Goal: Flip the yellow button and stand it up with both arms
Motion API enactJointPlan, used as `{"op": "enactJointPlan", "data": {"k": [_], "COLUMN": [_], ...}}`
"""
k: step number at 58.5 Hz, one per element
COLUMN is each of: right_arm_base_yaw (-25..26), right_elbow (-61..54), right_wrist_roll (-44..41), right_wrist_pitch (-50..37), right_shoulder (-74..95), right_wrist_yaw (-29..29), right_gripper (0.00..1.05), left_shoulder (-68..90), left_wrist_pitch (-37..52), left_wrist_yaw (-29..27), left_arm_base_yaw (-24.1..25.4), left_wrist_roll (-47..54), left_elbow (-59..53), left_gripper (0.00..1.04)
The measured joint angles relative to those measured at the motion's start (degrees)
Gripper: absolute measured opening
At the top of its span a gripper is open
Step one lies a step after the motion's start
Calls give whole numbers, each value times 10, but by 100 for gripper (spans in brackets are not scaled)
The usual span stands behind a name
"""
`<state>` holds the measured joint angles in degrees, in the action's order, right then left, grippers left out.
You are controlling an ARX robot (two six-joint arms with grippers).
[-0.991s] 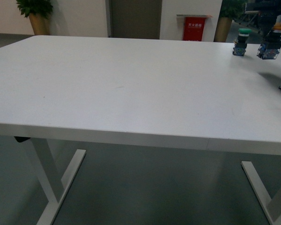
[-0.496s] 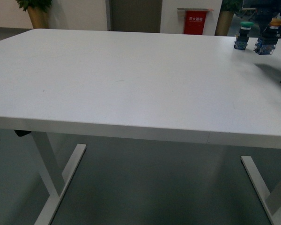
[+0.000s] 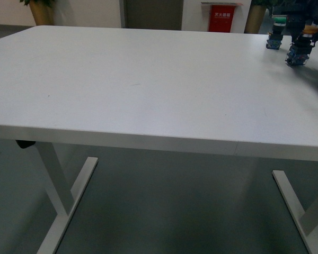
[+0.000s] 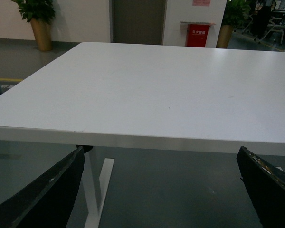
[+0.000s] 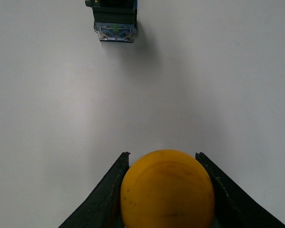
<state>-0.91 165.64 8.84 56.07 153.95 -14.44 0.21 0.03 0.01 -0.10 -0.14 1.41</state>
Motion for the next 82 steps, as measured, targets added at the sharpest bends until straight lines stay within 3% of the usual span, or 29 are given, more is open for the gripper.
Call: {"op": "enactJointPlan", "data": {"k": [28, 33, 40, 42, 55, 60, 65, 68, 69, 73, 82], "right_arm_base_yaw": [-3, -4, -4, -4, -4, -4, -4, -4, -5, -8, -12], "right_elbow": [0, 0, 0, 0, 0, 0, 0, 0, 0, -115, -364], "right_wrist_roll": [1, 2, 2, 0, -2, -7, -16, -23, -31, -55, -101], "right_wrist_pitch": [-1, -7, -16, -20, -34, -40, -52, -58, -66, -164, -323], "right_shoulder": [4, 5, 5, 5, 5, 5, 4, 3, 3, -66, -250], "right_wrist_yaw": [-7, -10, -10, -11, -9, -2, 5, 10, 15, 48, 83], "right_gripper": [35, 52, 65, 73, 102, 101, 90, 94, 102, 96, 98], "left_shoulder": [0, 0, 0, 0, 0, 0, 0, 0, 0, 0, 0], "left_wrist_pitch": [0, 0, 0, 0, 0, 0, 0, 0, 0, 0, 0], "left_wrist_yaw": [0, 0, 0, 0, 0, 0, 0, 0, 0, 0, 0], "left_arm_base_yaw": [0, 0, 0, 0, 0, 0, 0, 0, 0, 0, 0], "left_wrist_roll": [0, 0, 0, 0, 0, 0, 0, 0, 0, 0, 0], "left_elbow": [0, 0, 0, 0, 0, 0, 0, 0, 0, 0, 0], "left_gripper": [99, 99, 99, 99, 99, 99, 99, 99, 99, 99, 99]}}
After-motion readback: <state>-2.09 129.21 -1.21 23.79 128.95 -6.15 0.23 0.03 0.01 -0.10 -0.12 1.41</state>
